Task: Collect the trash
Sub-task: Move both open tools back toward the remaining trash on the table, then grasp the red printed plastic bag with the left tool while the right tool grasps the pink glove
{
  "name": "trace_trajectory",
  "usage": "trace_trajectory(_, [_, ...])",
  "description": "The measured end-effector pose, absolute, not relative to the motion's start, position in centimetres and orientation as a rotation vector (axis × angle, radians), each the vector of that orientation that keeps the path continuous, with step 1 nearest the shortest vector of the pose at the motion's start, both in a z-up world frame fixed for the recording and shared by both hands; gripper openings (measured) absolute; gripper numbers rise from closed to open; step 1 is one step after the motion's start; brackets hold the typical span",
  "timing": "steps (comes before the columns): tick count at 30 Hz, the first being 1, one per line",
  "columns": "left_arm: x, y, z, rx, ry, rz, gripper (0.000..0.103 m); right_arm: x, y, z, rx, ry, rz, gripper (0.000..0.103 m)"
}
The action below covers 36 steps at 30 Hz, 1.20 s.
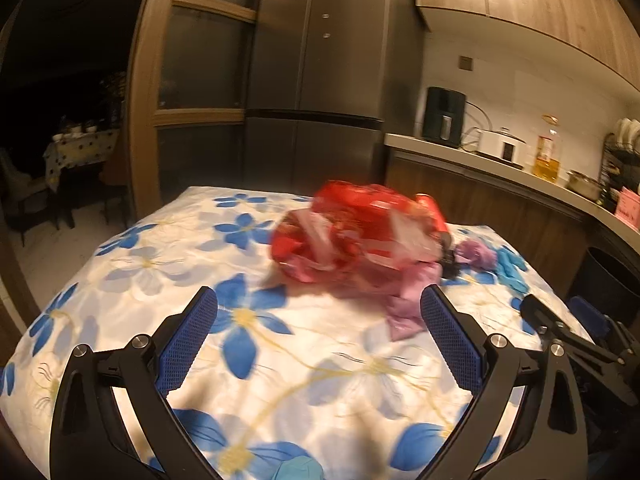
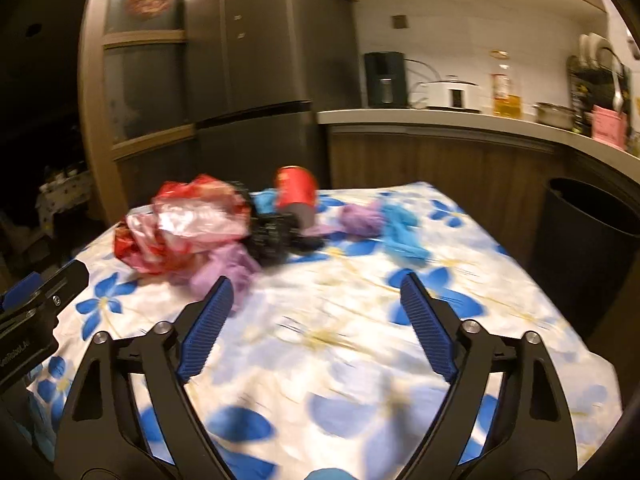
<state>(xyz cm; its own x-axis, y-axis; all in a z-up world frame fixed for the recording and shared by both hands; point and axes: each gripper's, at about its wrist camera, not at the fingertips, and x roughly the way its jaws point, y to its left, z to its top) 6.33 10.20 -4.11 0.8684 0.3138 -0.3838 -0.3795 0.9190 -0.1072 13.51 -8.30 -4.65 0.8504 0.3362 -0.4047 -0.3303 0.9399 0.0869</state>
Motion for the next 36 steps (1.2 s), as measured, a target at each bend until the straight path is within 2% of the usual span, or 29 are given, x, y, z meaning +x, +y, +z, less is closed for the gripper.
trace_trajectory(14, [7.7, 14.1, -3.3, -0.219, 0.363, 0.401, 0.097, 18.5, -1.0, -6.6, -0.011, 0.566, 0.459, 0.061])
trace_trajectory(18, [8.6, 14.6, -3.3, -0.236, 0.367, 0.404, 0.097, 19.4, -0.3, -7.6, -0.027, 0.612, 0.463, 0.044])
trace_trajectory(20, [9.1, 14.7, -3.2, -0.231, 0.369, 0.404, 0.097, 19.7, -0.2, -7.9, -0.024, 0.633, 0.473, 0.033])
trace_trajectory(22, [9.5, 14.6, -3.2, -0.229, 0.371, 0.404, 0.097, 19.8, -0.1, -8.1, -0.022, 0.642, 0.487, 0.012])
trace_trajectory(24, [10.0, 14.5, -3.2, -0.222, 0.374, 0.406, 0.097, 19.7, -0.1, -8.0, -0.034, 0.637, 0.497, 0.005])
trace_trajectory(34, [15.0, 16.5, -3.8, -0.276, 0.447, 0.388, 0.097, 15.8, -4.4, -6.1, -0.031, 0.524, 0.451, 0.003])
trace_trajectory(36, [16.1, 16.9, -4.3, -0.293, 0.482, 0.374, 0.091, 15.2, -5.2, -5.9, -0.026, 0.513, 0.445, 0.003])
